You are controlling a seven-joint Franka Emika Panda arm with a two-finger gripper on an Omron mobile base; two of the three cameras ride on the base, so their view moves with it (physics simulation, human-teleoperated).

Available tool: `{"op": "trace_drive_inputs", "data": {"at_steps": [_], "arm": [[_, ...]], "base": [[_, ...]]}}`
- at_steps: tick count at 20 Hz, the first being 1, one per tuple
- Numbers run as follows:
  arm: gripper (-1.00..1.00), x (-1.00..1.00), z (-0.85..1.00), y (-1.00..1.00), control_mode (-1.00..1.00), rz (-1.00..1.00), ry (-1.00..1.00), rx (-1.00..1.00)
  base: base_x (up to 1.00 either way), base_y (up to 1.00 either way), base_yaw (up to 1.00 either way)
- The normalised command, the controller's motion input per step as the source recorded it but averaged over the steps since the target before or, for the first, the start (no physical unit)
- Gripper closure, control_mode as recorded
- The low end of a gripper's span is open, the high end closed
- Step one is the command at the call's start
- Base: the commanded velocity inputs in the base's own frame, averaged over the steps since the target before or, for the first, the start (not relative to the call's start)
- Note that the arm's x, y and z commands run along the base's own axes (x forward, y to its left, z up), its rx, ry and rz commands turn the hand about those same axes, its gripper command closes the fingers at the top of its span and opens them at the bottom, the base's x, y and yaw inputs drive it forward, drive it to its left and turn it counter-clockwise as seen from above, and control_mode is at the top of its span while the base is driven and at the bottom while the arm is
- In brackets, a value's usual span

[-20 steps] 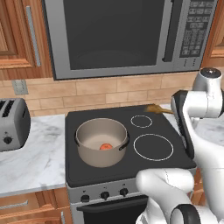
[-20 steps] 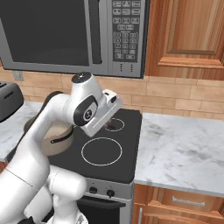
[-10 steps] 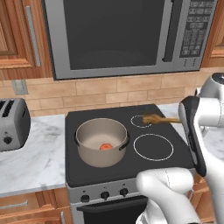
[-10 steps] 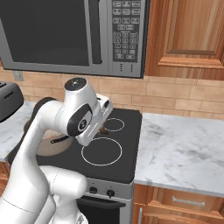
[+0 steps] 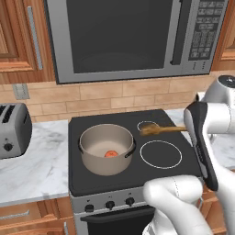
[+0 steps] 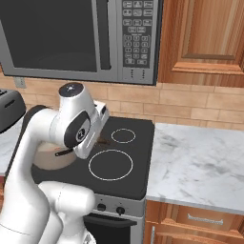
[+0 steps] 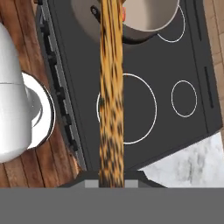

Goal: Put the broccoli and squash in the pot. Retrieve the spatula and lightly stir the vegetables in the pot.

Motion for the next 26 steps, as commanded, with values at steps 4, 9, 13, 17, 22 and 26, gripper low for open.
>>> {"op": "trace_drive_inputs", "data": {"at_steps": [4,9,13,17,22,26], "arm": [[1.00,0.00,0.23,0.58,-1.00,0.06,0.25,-0.15],[1.00,0.02,0.14,0.53,-1.00,0.06,0.26,-0.15],[1.00,0.08,0.06,0.55,-1.00,0.02,0.23,-0.16],[1.00,0.14,0.01,0.29,-1.00,0.00,0.09,-0.09],[1.00,0.26,0.00,0.01,-1.00,-0.01,0.00,0.00],[1.00,0.19,0.00,0.00,-1.00,-0.01,0.00,-0.03]], "base": [[0.00,0.00,0.00],[0.00,0.00,0.00],[0.00,0.00,0.00],[0.00,0.00,0.00],[0.00,0.00,0.00],[0.00,0.00,0.00]]}}
